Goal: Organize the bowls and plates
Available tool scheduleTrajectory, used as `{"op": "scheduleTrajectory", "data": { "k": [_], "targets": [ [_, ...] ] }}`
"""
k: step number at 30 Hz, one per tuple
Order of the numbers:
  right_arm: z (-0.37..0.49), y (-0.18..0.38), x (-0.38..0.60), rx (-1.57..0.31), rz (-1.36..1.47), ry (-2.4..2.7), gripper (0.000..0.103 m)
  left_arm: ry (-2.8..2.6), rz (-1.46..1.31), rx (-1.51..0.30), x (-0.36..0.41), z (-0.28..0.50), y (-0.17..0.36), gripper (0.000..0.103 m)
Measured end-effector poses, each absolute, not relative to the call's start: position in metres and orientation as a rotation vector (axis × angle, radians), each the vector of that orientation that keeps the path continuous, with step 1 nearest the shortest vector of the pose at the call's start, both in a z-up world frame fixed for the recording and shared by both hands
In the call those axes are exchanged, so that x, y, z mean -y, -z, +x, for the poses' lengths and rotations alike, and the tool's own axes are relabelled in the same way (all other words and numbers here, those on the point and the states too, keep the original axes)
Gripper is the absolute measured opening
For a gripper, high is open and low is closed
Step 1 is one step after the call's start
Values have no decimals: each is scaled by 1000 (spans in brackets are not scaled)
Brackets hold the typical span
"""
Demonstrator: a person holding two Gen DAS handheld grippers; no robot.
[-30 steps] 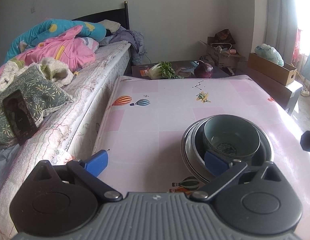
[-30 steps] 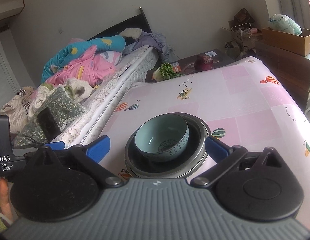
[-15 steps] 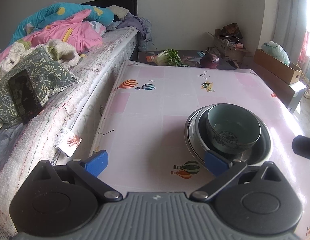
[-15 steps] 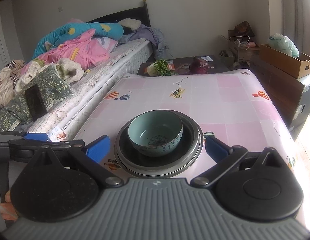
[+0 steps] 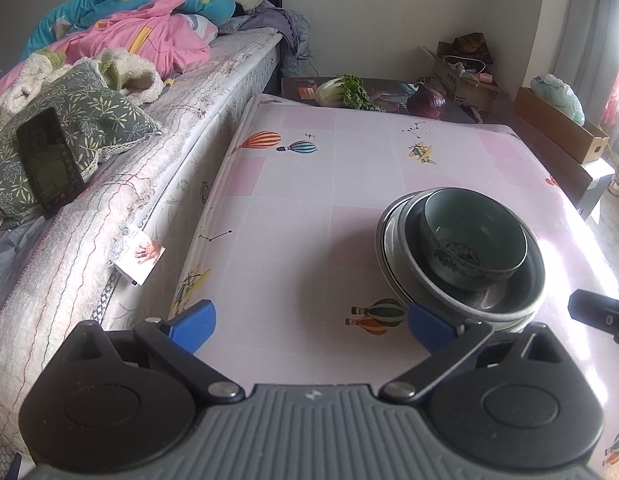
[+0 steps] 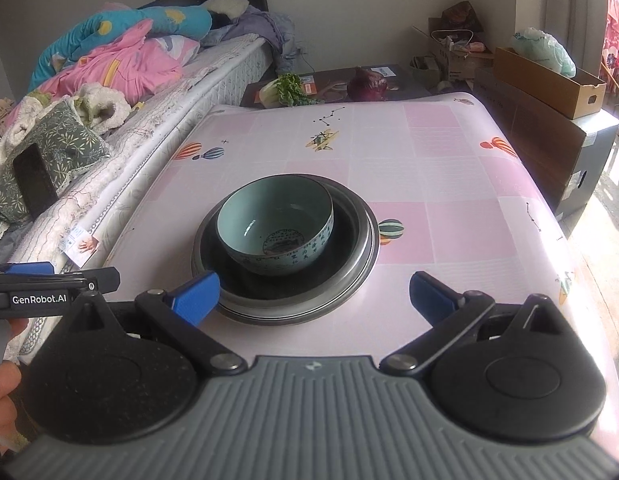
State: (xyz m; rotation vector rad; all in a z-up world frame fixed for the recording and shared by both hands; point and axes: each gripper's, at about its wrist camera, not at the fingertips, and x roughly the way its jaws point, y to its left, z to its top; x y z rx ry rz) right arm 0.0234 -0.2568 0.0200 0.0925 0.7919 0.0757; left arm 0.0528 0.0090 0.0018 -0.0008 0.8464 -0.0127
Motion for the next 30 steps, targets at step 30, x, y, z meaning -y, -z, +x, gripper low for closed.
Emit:
{"op": "scheduleTrajectory", "data": {
  "k": [30],
  "targets": [
    [28, 0, 259, -875, 60, -44, 102, 56, 24, -968, 6, 61, 15, 103]
  ]
}}
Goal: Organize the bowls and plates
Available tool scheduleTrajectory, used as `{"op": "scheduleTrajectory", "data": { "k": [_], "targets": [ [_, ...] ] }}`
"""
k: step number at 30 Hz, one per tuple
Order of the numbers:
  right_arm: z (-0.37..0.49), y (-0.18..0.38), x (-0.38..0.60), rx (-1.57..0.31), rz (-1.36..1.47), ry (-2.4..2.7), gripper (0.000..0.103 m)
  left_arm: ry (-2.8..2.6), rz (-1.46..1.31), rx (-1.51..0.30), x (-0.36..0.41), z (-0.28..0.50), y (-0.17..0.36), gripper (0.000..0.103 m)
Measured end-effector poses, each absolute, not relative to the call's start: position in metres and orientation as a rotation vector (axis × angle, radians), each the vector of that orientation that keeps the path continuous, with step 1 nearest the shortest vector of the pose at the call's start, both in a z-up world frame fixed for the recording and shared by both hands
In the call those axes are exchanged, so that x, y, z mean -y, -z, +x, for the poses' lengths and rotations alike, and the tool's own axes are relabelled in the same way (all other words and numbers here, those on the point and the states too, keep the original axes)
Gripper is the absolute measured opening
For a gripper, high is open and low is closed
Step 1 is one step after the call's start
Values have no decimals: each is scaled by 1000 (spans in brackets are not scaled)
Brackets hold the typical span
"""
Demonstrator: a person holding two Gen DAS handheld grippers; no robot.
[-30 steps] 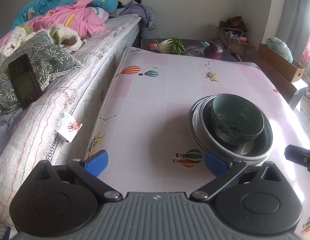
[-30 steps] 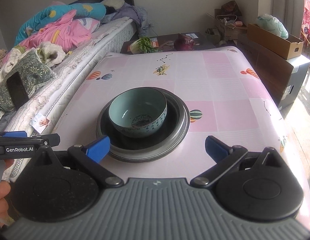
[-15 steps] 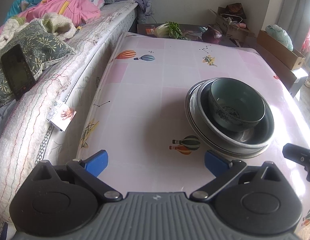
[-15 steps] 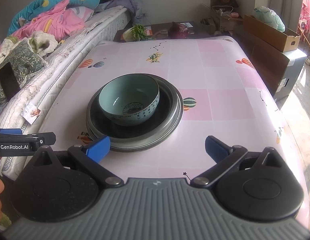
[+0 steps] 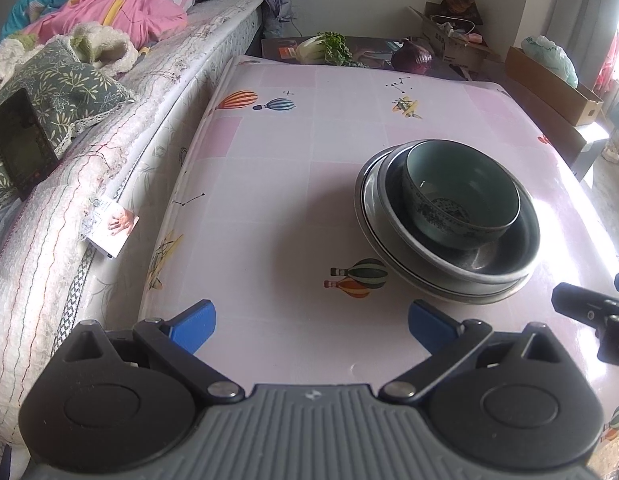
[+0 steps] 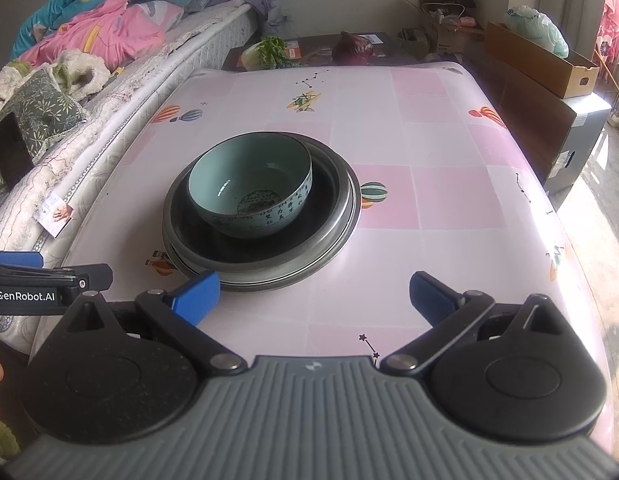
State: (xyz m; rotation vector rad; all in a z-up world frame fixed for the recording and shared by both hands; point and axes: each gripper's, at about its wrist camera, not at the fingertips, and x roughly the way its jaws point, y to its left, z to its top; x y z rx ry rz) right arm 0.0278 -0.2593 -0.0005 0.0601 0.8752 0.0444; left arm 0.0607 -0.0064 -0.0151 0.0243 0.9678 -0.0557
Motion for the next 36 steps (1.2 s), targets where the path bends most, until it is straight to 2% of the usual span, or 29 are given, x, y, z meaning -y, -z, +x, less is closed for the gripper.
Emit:
{"op": "scheduleTrajectory", "data": {
  "k": [36],
  "targets": [
    [26, 10, 266, -903, 75, -30, 102, 107, 33, -1000, 17, 61, 22, 103]
  ]
}}
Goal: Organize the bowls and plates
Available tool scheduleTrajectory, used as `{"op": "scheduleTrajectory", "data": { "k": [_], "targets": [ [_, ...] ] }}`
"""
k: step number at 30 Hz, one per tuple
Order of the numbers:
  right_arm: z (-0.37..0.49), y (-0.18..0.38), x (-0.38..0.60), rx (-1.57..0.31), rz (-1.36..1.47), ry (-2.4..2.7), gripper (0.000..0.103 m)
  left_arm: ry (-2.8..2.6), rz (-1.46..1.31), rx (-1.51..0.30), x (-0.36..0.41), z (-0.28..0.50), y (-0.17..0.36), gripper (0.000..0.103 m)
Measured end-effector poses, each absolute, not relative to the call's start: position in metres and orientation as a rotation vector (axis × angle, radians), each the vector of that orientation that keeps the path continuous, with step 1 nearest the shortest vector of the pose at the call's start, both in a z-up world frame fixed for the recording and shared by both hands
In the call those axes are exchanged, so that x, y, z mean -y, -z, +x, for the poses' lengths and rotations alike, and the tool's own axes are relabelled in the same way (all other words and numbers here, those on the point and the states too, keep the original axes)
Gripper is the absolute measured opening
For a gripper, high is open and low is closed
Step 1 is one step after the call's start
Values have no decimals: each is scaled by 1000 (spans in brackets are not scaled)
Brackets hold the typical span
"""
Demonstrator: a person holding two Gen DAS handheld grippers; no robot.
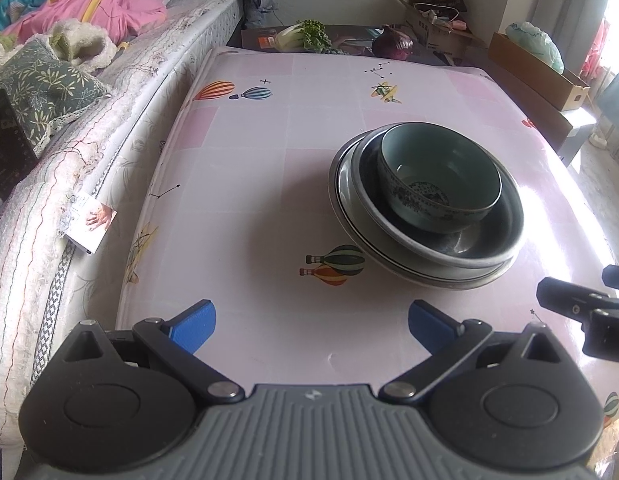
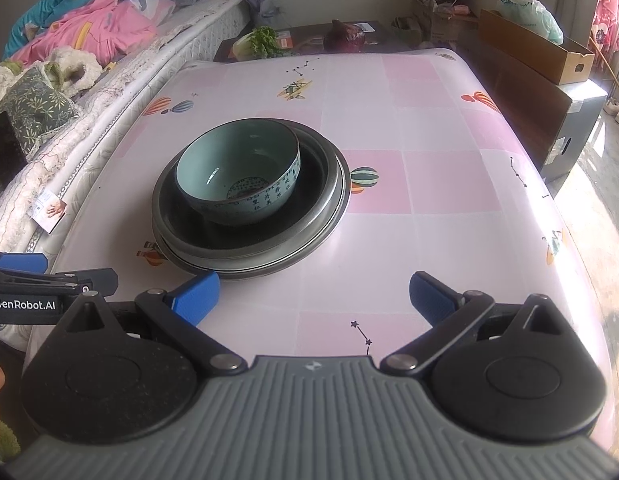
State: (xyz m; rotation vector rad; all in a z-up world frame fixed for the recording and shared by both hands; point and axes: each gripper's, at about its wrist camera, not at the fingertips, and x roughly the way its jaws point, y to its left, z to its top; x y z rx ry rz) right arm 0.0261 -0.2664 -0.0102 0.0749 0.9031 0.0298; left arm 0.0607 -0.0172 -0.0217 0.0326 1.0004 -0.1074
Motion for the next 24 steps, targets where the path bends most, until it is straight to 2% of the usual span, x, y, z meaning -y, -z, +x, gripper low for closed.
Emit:
{"op": "scheduleTrajectory", "data": {
  "k": [24],
  "targets": [
    [32, 15, 268, -922, 80, -35, 102, 101, 32, -1015, 18, 65, 26, 103]
  ]
}}
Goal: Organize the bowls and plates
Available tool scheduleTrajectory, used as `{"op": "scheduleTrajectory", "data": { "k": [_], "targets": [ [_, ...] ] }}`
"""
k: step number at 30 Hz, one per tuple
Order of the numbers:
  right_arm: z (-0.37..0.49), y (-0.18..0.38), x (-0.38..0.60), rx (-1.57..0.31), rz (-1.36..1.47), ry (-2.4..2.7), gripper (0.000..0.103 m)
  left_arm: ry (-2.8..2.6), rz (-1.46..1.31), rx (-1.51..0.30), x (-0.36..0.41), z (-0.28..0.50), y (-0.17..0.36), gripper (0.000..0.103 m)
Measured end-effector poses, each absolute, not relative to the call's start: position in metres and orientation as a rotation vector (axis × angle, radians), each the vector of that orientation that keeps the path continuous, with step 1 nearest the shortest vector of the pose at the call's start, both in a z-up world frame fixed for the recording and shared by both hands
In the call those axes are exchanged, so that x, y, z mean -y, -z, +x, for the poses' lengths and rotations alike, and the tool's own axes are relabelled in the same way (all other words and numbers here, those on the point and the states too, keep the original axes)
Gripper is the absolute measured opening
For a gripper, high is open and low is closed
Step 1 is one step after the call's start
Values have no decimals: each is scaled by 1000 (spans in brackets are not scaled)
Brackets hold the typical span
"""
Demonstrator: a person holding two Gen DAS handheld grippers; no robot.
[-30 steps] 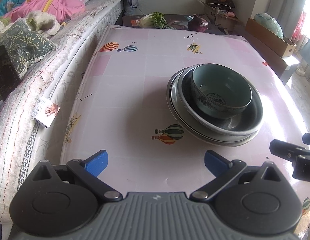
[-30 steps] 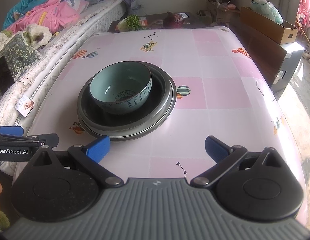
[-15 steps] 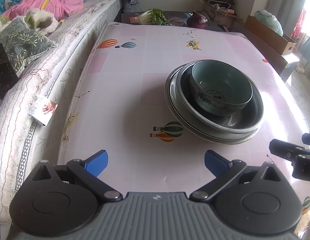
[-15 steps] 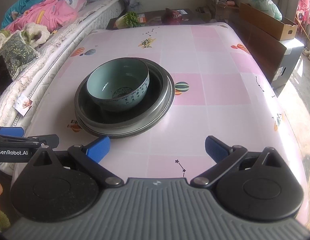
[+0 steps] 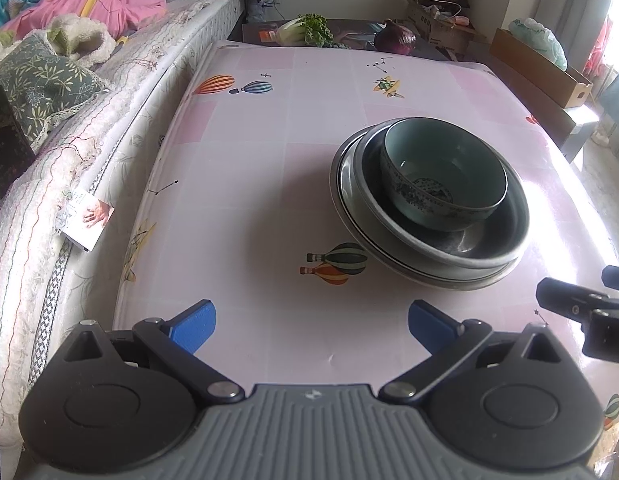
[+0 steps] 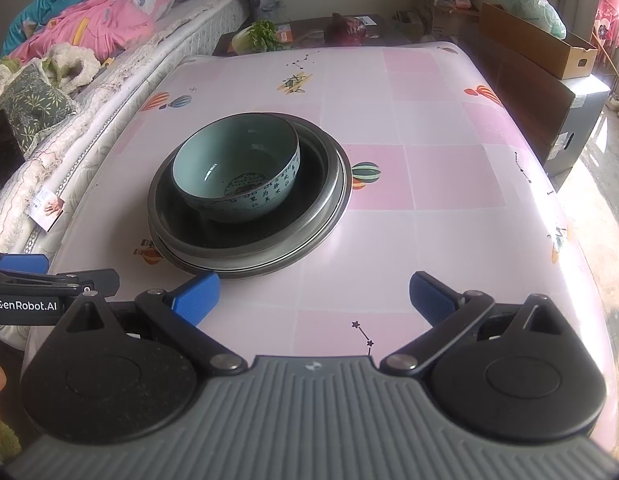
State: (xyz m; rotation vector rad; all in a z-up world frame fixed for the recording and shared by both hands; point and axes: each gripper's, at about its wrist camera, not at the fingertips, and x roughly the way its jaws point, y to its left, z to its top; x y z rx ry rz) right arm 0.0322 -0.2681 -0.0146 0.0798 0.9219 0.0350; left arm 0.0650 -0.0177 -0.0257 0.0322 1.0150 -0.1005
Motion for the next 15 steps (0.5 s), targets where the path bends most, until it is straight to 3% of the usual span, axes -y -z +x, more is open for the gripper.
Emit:
{"op": "scheduleTrajectory", "data": {
  "k": [15],
  "targets": [
    [33, 14, 268, -922, 79, -37, 102, 100, 32, -1016, 17, 66, 25, 103]
  ]
}}
